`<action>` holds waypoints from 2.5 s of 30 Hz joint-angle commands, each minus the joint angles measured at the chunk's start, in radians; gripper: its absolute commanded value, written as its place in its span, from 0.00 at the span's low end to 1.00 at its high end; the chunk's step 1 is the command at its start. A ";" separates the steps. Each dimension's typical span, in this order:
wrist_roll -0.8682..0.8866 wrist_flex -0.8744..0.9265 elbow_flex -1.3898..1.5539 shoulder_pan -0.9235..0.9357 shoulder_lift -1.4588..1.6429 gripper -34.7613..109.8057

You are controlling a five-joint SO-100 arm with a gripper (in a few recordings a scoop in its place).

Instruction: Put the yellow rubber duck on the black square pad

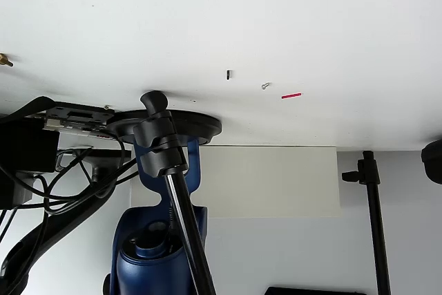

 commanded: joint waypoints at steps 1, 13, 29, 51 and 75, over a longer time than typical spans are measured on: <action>-0.008 0.009 0.009 0.014 0.021 0.33; -0.008 -0.002 0.147 0.015 0.026 0.33; -0.008 -0.002 0.138 0.014 0.023 0.33; -0.008 -0.002 0.138 0.014 0.023 0.33; -0.008 -0.002 0.138 0.014 0.023 0.33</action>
